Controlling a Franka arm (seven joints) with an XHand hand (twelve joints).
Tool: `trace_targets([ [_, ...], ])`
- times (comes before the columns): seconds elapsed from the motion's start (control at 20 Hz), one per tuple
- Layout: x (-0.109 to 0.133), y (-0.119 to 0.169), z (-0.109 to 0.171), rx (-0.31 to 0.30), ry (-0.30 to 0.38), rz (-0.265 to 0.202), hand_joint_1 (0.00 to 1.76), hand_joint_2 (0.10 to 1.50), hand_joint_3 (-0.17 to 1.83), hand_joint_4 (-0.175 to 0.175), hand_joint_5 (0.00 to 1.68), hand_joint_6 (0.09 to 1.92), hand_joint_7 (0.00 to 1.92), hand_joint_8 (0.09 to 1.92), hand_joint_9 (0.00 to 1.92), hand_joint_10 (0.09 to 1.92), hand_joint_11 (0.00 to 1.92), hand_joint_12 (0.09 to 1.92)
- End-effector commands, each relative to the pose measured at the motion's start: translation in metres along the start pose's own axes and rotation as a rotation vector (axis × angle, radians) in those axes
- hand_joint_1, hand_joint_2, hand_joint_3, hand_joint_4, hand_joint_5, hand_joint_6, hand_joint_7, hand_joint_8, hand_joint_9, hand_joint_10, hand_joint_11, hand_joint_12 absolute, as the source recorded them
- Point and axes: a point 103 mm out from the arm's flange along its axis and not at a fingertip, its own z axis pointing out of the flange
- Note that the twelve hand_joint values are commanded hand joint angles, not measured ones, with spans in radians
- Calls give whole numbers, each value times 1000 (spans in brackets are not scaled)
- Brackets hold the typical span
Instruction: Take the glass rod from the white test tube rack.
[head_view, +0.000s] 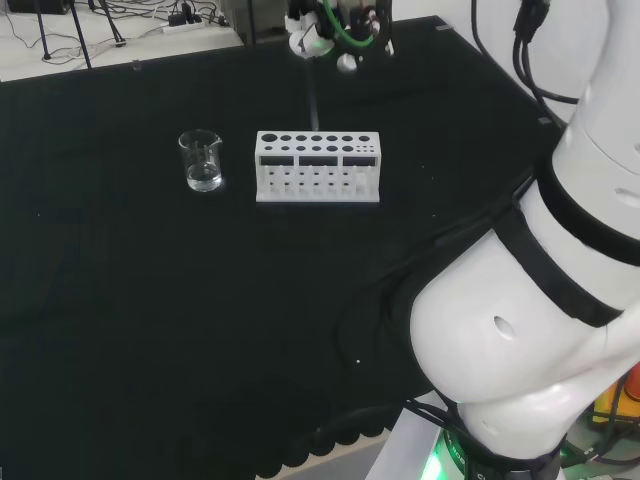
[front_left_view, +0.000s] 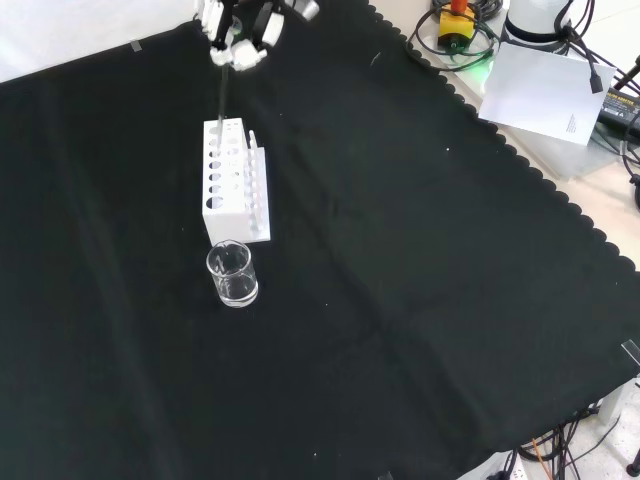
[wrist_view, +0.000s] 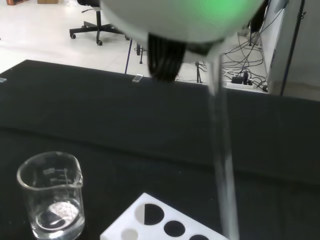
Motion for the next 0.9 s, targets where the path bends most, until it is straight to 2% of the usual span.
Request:
trace_targets([
  [0.05, 6, -7, -57, -9, -13, 3, 1238, 428, 999, -175, 1397, 610, 1641, 820, 1814, 756, 1579, 934],
  [0.4, 14, -9, -67, -26, 0, -20, 1236, 417, 1015, -175, 1402, 618, 1658, 805, 1825, 746, 1583, 933],
  [0.55, 17, -8, -69, -34, 11, -27, 1306, 588, 812, -175, 1279, 481, 1323, 1012, 1795, 769, 1547, 961],
  [0.9, 25, -5, -70, -32, 10, -40, 1320, 632, 757, -175, 1251, 450, 1246, 1060, 1787, 780, 1538, 971],
])
